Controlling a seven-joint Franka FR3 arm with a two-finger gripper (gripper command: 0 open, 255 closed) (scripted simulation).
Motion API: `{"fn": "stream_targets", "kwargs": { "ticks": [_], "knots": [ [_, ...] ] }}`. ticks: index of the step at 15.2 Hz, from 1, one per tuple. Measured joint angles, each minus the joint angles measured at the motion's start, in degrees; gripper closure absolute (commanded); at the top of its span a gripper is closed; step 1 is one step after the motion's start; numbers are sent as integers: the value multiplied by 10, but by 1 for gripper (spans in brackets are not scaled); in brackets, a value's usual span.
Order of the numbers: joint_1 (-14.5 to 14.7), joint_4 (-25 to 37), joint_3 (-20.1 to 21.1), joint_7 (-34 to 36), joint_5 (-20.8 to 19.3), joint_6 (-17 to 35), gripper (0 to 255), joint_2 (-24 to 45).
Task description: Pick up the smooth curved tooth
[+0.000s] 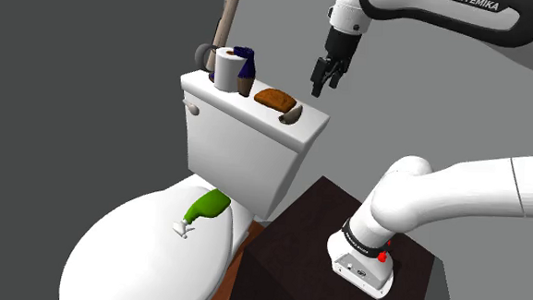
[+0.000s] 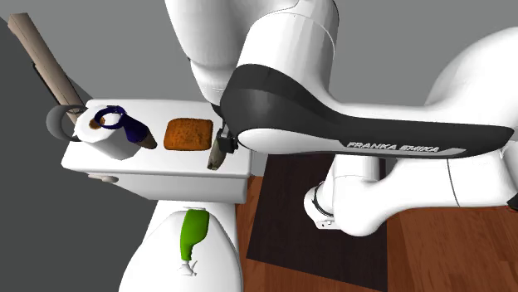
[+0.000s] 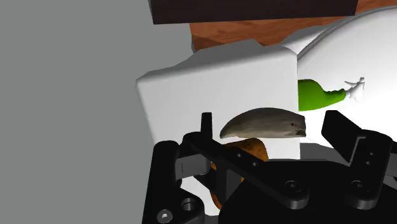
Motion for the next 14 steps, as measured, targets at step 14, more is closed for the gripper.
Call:
{"fn": "stream_targets", "kwargs": {
  "ticks": [14],
  "knots": [
    [257,-80,-192,-707,-61,166,0,59]
  ]
}}
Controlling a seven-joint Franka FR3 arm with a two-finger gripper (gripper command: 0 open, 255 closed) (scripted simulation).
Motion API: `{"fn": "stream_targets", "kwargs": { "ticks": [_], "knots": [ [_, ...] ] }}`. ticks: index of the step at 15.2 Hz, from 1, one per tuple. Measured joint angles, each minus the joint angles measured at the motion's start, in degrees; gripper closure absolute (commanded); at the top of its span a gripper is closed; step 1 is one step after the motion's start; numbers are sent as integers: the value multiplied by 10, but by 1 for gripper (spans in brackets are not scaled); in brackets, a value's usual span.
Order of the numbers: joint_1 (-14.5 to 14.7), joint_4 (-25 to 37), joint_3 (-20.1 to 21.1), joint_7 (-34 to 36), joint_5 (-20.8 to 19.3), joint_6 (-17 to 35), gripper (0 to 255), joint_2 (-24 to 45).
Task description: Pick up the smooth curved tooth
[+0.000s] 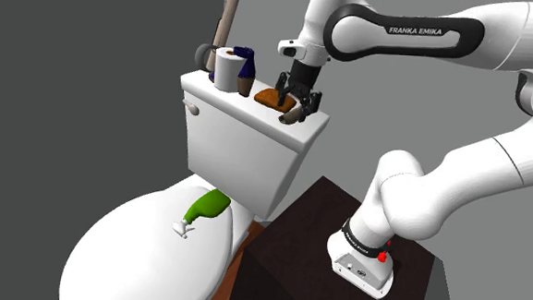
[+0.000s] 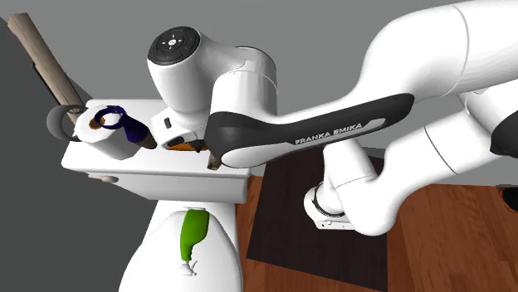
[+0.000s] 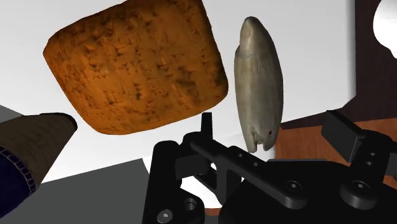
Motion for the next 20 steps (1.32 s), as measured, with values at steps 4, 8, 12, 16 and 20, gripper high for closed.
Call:
{"fn": "stream_targets", "kwargs": {
  "ticks": [4,8,12,16,20],
  "knots": [
    [1,-22,-6,-6,-3,31,0,3],
    [0,-30,-8,-6,-5,36,255,5],
    [0,-31,-8,-6,-5,36,255,5],
    [0,-27,-7,-6,-4,33,255,6],
    [2,-2,-2,-6,0,6,255,3]
  ]
}}
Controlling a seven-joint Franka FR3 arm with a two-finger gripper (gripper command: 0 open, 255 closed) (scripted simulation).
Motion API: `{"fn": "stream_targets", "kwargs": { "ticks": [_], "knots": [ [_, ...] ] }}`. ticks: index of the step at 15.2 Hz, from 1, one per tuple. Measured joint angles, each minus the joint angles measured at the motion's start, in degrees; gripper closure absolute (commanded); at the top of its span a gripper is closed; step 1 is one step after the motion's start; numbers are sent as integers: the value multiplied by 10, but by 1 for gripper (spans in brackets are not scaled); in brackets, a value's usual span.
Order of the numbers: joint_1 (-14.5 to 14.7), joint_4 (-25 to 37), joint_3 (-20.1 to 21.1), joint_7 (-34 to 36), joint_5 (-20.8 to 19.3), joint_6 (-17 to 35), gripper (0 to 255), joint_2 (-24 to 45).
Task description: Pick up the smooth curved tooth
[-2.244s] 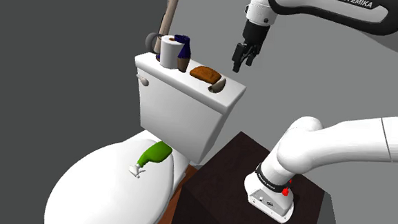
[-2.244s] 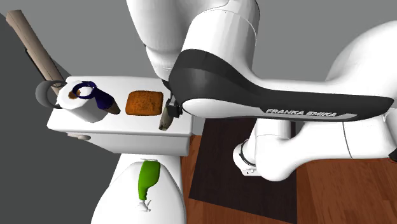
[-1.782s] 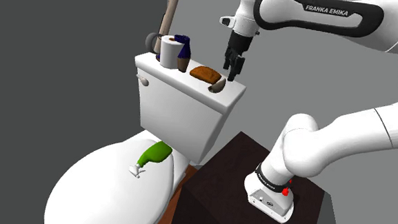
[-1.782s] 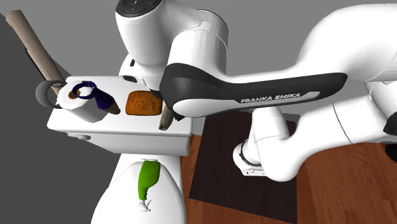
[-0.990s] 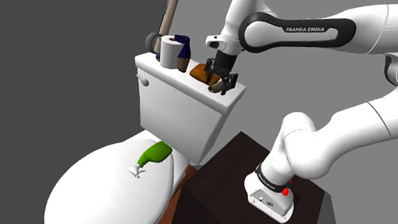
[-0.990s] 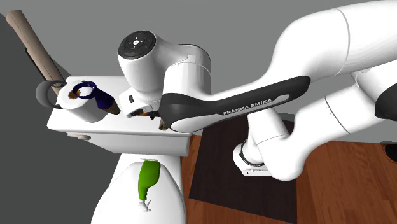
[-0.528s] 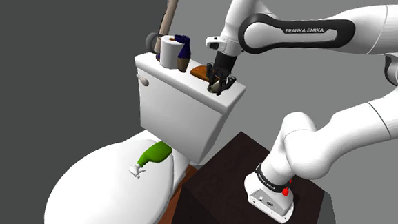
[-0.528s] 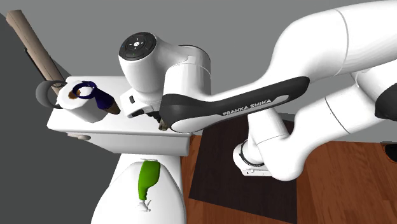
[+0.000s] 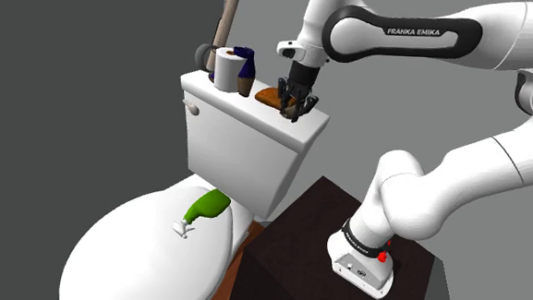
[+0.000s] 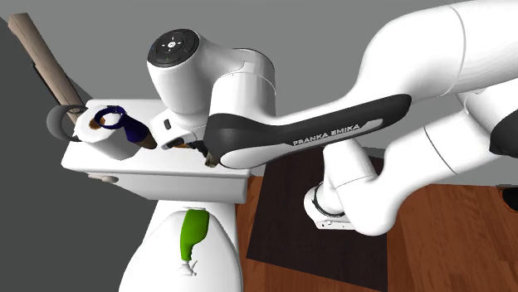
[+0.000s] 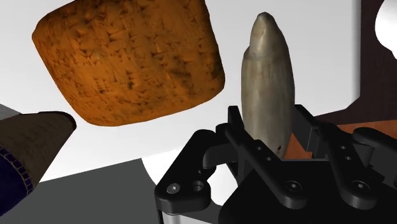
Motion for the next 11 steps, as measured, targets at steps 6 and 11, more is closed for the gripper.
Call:
{"fn": "stream_targets", "kwargs": {
  "ticks": [6,11],
  "knots": [
    [3,46,9,0,7,-48,255,-3],
    [5,82,14,-1,11,-81,255,1]
  ]
}}
